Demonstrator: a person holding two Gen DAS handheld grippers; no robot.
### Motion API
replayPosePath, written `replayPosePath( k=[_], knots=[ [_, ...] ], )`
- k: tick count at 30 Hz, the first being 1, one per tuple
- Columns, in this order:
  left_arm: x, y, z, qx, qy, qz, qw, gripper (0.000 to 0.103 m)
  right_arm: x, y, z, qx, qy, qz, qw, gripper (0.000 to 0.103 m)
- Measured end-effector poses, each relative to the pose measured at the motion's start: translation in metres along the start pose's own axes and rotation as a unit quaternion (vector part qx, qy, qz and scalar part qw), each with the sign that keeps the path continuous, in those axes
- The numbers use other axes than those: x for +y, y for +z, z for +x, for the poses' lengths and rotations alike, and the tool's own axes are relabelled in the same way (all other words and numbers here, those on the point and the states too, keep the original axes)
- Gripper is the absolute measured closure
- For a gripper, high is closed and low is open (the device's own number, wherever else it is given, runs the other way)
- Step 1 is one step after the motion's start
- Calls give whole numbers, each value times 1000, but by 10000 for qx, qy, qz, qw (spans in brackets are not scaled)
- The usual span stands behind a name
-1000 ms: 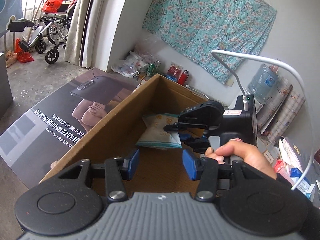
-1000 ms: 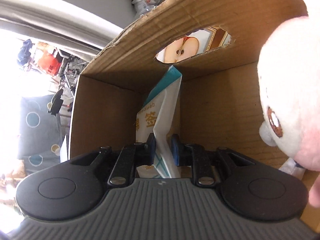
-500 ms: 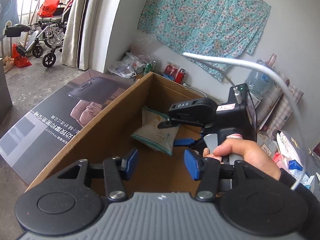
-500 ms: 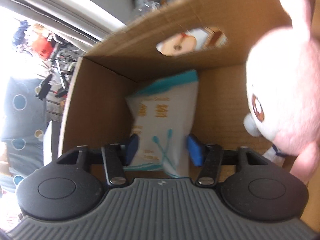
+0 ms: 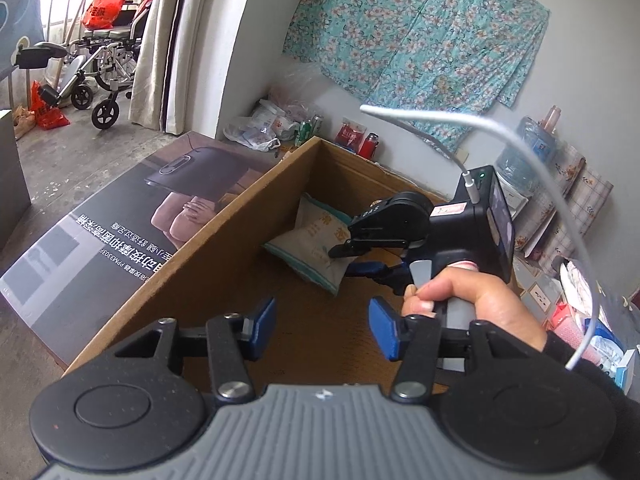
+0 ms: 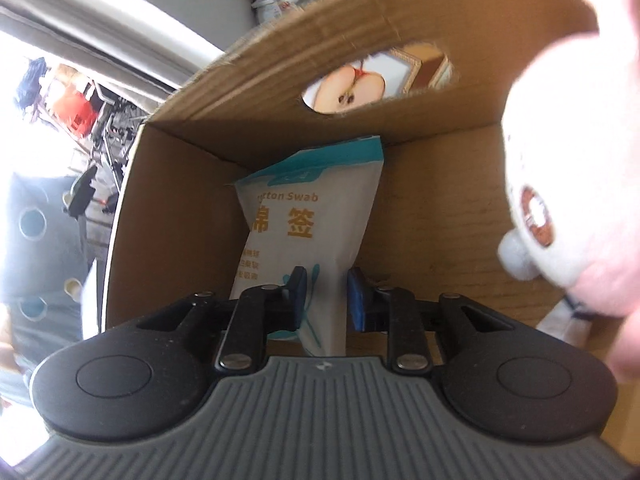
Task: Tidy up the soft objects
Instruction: 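Carry the cotton-swab bag with the right tool into the box and release, then reach the right tool to the blue-and-white box and grasp it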
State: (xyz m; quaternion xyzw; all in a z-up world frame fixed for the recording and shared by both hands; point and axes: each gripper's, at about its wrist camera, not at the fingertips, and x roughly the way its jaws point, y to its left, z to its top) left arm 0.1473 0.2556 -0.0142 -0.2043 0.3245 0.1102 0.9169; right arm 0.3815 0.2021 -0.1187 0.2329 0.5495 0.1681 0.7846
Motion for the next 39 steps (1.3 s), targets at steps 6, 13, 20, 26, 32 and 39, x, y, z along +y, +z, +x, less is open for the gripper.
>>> replayPosePath(
  k=[6,13,20,26,32,39],
  knots=[
    [-2,-3,-7,-73,-33,26,10000,48,9,2,-39,-143,212,-342,9991,38],
    [-12,-9,-33,-275,-190,125,9994,43,1,2,-133,-77,1239,-654,9901,33],
    [-45,-20,-54,-352,-704,407,9961,36,-42,-22,-278,-454,1242,-1414,9811,24],
    [-100,-43,-59,-270,-1448,844,9855,31,-120,-44,-387,-1010,592,-1451,9825,22],
    [-178,-78,-47,-91,-2269,1573,9611,30,-212,-55,-452,-1640,-97,-886,9824,21],
    [-273,-114,-7,286,-2865,2148,9332,31,-317,-51,-452,-1824,-324,67,9827,21]
  ],
)
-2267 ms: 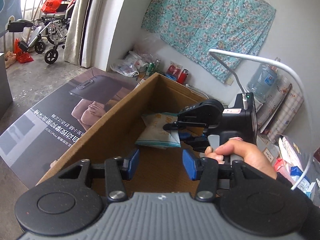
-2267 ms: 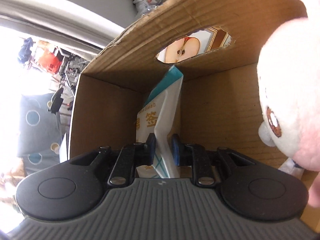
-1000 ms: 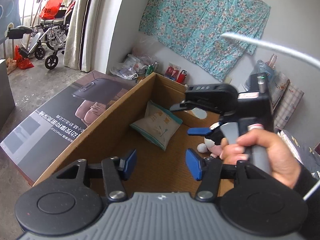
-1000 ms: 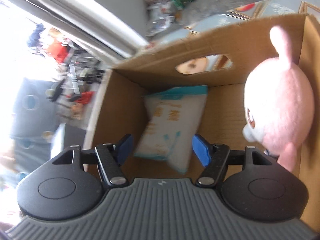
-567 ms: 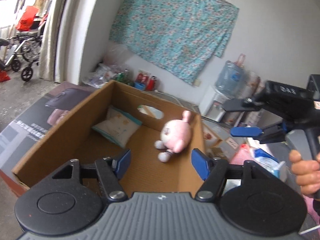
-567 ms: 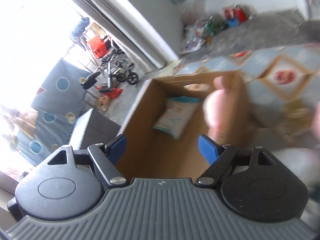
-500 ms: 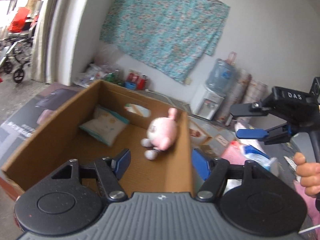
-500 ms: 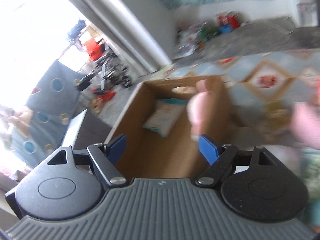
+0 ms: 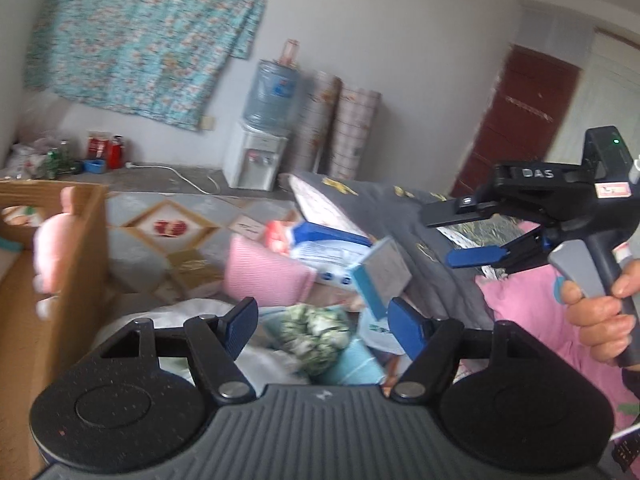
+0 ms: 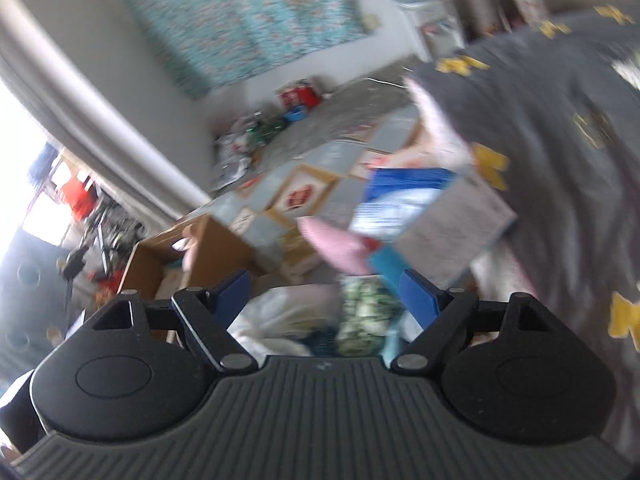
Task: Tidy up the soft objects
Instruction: 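Reach the right tool to the blue-and-white box and grasp it, then carry the blue-and-white box with the right tool into the cardboard box and release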
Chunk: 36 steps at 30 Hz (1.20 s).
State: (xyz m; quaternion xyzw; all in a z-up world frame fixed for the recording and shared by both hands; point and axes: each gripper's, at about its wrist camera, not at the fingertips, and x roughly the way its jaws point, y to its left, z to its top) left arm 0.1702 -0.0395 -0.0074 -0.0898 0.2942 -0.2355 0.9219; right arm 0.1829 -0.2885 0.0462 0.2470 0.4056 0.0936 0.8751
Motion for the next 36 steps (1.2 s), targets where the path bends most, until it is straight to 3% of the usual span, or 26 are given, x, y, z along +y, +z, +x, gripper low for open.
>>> replayPosePath(
  k=[8,11,14,19,23,27,30,36],
  knots=[
    [-49,21,90,408,44,870,9954,36,-85,3,79,351,77,1534,9875,21],
    [-67,30,121,604,7,1385,9885,33,-102,11,97,387,41,1797,9830,21],
    [-84,32,150,747,-15,1794,9809,23,-115,17,111,443,85,1985,9791,21],
    [-102,27,190,1100,105,2321,9664,21,-127,21,131,558,165,2190,9740,21],
    [-106,22,208,1275,263,2457,9606,21,-131,22,139,555,240,2320,9708,21],
    [-103,24,214,1343,332,2373,9615,22,-136,19,148,541,406,2503,9658,22],
    [-101,25,216,1457,342,2275,9622,35,-135,17,148,448,479,2522,9654,27],
    [-94,31,197,1432,182,1945,9702,39,-123,21,131,139,483,2319,9715,47]
  ],
)
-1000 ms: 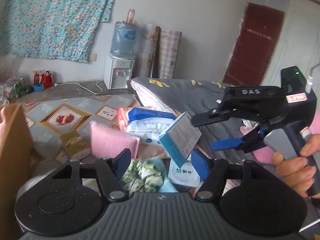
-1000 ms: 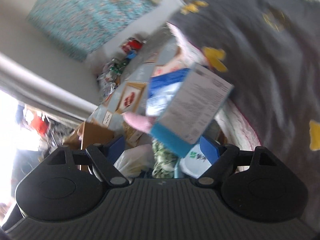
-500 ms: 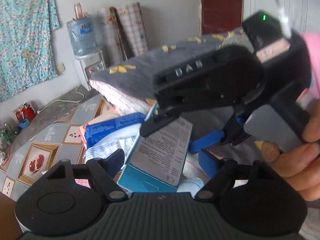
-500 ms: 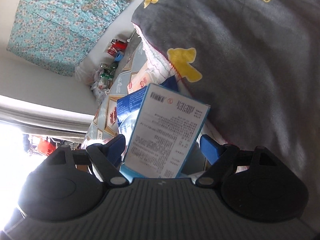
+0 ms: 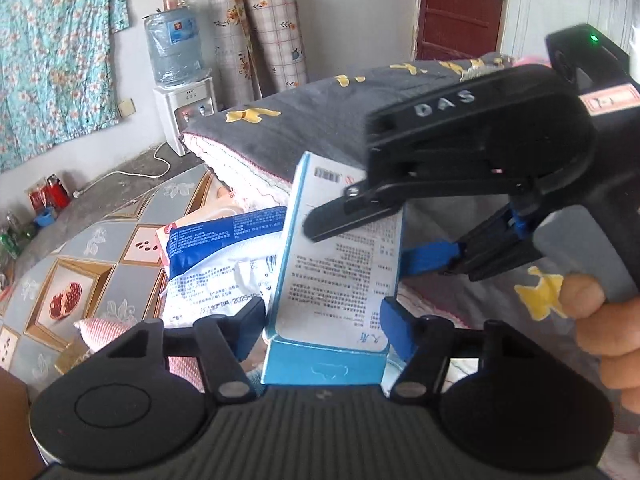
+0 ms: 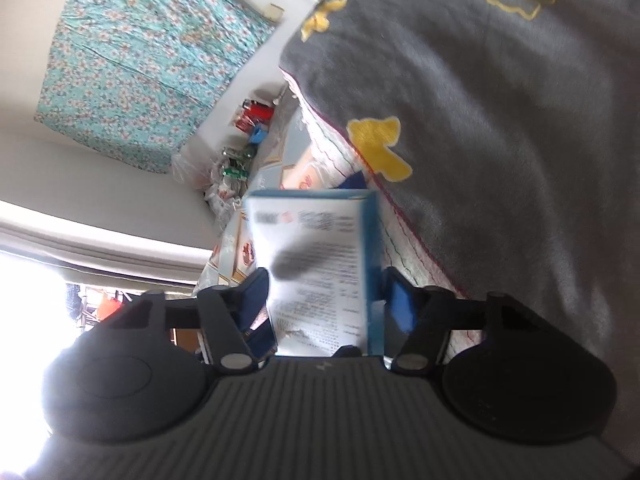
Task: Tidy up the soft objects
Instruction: 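Carry the blue-and-white box with the right tool into the cardboard box and release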
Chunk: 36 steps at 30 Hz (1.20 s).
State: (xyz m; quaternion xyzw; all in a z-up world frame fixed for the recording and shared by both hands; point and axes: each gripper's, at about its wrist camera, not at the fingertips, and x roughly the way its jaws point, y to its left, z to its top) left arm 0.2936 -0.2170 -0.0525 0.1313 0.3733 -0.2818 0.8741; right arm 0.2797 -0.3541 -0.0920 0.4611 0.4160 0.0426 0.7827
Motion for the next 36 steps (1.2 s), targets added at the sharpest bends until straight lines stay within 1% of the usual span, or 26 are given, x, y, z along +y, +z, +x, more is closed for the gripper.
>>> replayPosePath(
  k=[2,4,8,12,17,21,24,28,32,36],
  knots=[
    [1,0,-10,-48,-82,-91,9999,39,6,-3,-7,-52,-8,-61,10000,54],
    [2,-1,-22,-135,-133,-145,9997,39,12,-7,-12,-113,-21,-164,9998,58],
    [2,-7,-54,-292,-201,-277,9990,39,29,-16,-28,-182,61,-322,9993,62],
    [9,-14,-91,-403,-163,-456,9980,39,54,-32,-43,-178,216,-636,9976,64],
    [30,-27,-138,-582,98,-709,9957,39,96,-56,-48,-19,504,-1040,9933,64],
    [57,-42,-174,-727,469,-942,9918,39,143,-82,-39,231,760,-1355,9876,64],
    [85,-57,-198,-816,807,-1180,9864,39,179,-106,-18,480,936,-1580,9818,64],
    [128,-81,-223,-834,1230,-1560,9765,39,232,-137,25,912,1113,-1832,9725,64],
    [174,-102,-236,-691,1610,-1959,9648,39,278,-168,85,1405,1137,-1922,9646,64],
    [230,-120,-238,-446,1844,-2318,9541,38,314,-201,149,1824,1063,-1943,9580,64]
  ],
)
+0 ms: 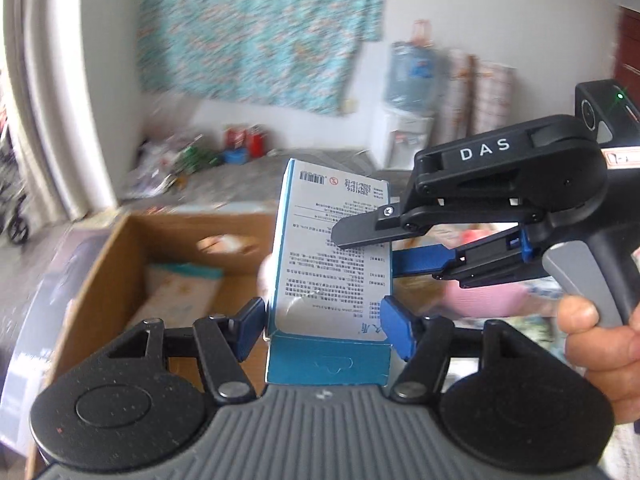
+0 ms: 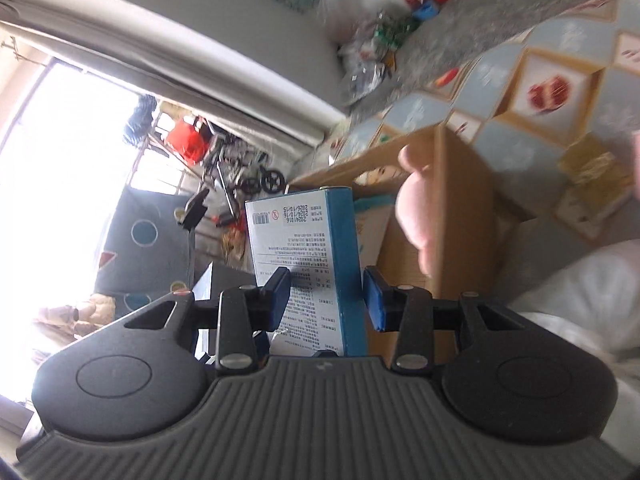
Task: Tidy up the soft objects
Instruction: 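Carry the blue-and-white box with the right tool into the cardboard box and release, then reach the right tool to the pink knitted sponge and close on it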
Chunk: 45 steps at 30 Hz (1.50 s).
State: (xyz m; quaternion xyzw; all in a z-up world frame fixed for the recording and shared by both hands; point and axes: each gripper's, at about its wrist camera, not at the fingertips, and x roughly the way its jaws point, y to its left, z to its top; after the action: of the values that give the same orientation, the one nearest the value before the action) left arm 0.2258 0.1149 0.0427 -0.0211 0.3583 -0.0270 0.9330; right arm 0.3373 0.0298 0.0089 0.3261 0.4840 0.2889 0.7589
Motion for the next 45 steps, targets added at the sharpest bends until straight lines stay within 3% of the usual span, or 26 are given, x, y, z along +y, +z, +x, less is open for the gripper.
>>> replayPosePath(
  k=[4,9,13,18,27,35,39,45],
  knots=[
    [45,9,27,248,203,-252,9992,38,10,10,63,296,-63,136,9994,64],
    [90,16,68,504,244,-482,9973,39,14,26,116,302,-359,-130,9988,63],
    [109,12,113,987,501,-444,9929,38,8,39,133,149,-794,-414,9959,63],
    [120,0,131,1274,466,-534,9893,38,-1,40,127,153,-770,-552,9954,63],
    [111,-1,106,1150,481,-698,9897,39,-1,26,69,-65,-378,-644,9972,57],
    [64,2,45,597,-10,-446,9972,32,-13,-12,-18,-512,-216,-805,9952,51],
    [30,-4,16,308,-356,-237,9986,29,-29,-27,-72,-755,-409,-856,9926,47],
    [-31,-19,-2,59,-934,-15,9956,27,-64,-37,-154,-1143,-1039,-913,9838,44]
  ],
)
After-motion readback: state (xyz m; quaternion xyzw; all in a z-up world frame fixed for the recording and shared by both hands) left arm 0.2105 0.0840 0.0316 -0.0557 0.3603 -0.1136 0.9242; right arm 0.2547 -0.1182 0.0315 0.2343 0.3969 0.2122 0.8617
